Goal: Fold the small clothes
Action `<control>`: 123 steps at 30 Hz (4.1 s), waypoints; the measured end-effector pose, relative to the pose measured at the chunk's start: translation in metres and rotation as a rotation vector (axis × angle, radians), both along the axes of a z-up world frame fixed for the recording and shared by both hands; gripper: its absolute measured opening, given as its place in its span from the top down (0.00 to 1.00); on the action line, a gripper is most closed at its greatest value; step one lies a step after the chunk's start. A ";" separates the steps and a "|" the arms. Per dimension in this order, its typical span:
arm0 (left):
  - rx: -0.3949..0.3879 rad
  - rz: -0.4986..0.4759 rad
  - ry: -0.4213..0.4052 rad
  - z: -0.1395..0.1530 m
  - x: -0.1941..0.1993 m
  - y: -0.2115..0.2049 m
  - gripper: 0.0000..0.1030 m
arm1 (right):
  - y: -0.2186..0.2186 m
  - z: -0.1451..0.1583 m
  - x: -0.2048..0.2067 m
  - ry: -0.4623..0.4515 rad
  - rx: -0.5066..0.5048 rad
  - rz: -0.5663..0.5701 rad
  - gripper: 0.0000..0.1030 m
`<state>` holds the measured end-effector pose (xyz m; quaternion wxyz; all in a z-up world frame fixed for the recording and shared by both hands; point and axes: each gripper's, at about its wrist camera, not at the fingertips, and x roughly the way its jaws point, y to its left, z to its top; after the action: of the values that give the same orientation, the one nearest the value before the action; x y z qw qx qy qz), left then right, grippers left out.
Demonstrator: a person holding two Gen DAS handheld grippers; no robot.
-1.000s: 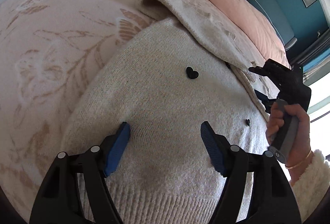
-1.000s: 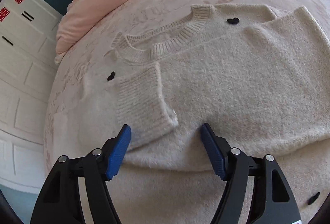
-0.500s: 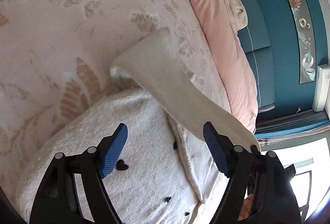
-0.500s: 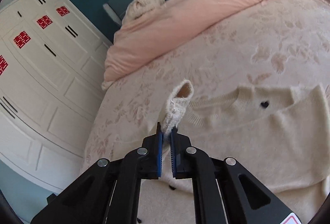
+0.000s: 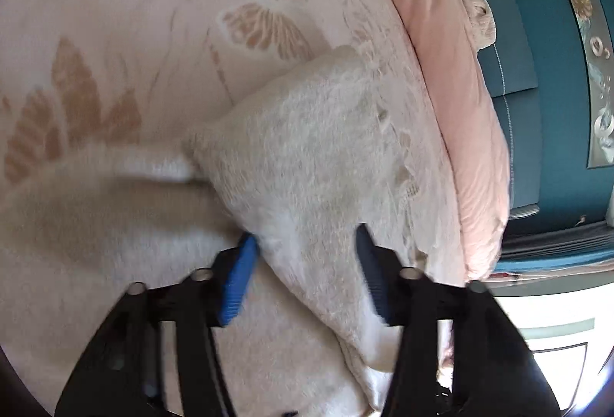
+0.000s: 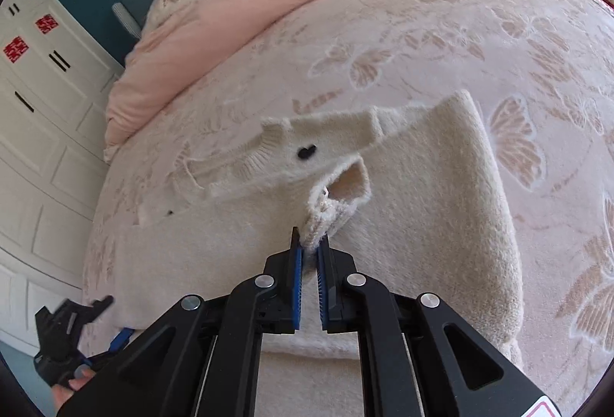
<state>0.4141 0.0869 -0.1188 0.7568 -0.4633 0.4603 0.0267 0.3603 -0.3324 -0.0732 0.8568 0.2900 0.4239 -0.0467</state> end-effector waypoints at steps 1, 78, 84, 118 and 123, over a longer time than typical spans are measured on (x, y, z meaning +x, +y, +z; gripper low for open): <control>0.059 -0.018 -0.017 0.005 0.007 0.002 0.84 | 0.001 0.014 -0.002 -0.056 0.014 0.007 0.93; 0.210 -0.468 -0.012 0.126 -0.390 0.121 0.94 | -0.007 0.072 -0.489 0.123 0.198 0.062 0.93; 0.356 -0.446 -0.153 0.122 -0.262 0.057 0.92 | -0.041 0.042 -0.360 -0.015 0.222 -0.139 0.91; 0.511 -0.492 -0.239 0.139 -0.186 0.034 0.93 | -0.046 0.102 -0.302 -0.211 -0.167 -0.142 0.95; 0.543 -0.518 -0.056 0.078 -0.141 0.025 0.92 | -0.072 0.014 -0.254 0.061 -0.102 -0.164 0.95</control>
<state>0.2729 0.1122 -0.0408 0.8461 -0.1147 0.5173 -0.0574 0.1059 -0.4043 -0.0589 0.8503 0.2781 0.4218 -0.1471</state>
